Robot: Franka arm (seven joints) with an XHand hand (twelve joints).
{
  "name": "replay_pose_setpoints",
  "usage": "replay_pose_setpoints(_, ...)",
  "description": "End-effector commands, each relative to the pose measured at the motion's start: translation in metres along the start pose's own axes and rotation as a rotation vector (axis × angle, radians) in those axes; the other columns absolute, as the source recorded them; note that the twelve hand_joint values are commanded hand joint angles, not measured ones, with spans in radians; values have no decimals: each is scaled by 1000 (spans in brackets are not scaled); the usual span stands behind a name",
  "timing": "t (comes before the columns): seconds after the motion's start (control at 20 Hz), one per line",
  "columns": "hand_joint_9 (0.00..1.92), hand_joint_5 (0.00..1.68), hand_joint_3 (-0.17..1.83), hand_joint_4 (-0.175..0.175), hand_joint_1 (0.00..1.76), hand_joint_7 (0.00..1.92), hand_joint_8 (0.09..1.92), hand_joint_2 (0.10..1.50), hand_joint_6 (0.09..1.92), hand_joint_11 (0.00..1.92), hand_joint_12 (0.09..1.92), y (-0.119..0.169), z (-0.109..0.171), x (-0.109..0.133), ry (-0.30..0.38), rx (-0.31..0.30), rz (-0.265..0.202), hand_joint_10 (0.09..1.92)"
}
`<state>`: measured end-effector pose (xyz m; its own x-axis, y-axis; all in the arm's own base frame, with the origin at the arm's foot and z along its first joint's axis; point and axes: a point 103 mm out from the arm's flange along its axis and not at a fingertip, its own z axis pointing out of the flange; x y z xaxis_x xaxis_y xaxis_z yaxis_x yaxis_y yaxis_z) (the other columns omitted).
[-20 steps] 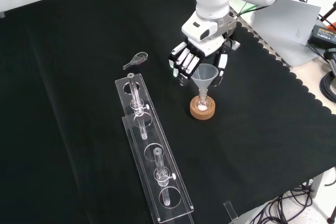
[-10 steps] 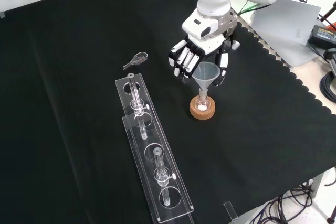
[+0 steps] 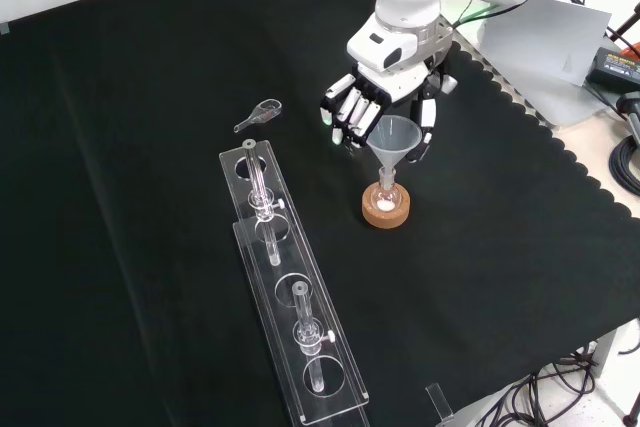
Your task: Remove the funnel from the round-bottom flask.
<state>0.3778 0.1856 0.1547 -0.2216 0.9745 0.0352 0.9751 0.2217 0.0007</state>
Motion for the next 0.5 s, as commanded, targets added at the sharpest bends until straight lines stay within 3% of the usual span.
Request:
replay_pose_setpoints(0.05,706,690,503,12,977,957,503,521,597,0,1448,2,-8,-2,-1,-6,-10,483)
replay_pose_setpoints(0.5,709,708,507,14,974,969,508,521,618,0,1448,-6,-21,-2,-26,-6,-26,484)
